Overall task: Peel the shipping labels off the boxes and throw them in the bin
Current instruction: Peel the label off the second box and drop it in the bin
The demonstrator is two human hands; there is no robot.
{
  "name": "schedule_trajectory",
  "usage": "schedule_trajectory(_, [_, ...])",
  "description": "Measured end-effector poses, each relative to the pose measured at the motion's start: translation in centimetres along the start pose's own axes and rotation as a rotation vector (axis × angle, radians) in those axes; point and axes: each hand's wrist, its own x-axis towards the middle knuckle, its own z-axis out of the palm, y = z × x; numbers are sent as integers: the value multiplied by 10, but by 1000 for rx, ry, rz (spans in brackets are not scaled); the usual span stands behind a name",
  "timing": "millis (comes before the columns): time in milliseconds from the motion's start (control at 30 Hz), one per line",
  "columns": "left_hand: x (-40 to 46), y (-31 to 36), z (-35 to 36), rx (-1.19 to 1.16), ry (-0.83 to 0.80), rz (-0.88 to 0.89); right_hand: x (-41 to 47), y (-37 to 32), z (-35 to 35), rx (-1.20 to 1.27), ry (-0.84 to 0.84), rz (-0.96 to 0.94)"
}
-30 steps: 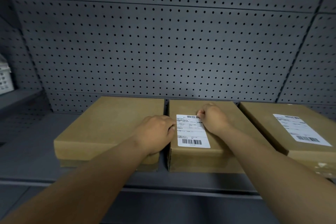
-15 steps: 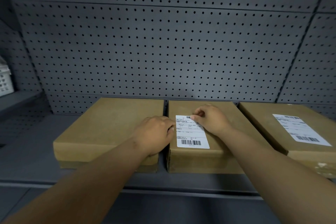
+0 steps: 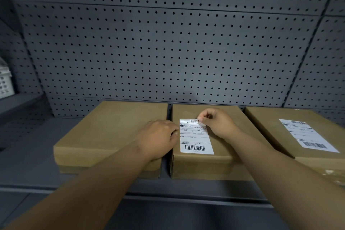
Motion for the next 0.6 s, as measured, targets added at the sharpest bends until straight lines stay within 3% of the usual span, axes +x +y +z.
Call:
schedule_trajectory(100, [0, 0, 0, -12, 8, 3, 0, -3, 0, -52, 37, 2])
schedule_trajectory(200, [0, 0, 1, -14, 13, 0, 4, -9, 1, -265, 39, 23])
schedule_trajectory(367, [-1, -1, 1, -36, 24, 4, 15, -40, 20, -642, -193, -230])
schedule_trajectory(600, [-2, -2, 3, -46, 52, 3, 23, -50, 30, -464, -191, -162])
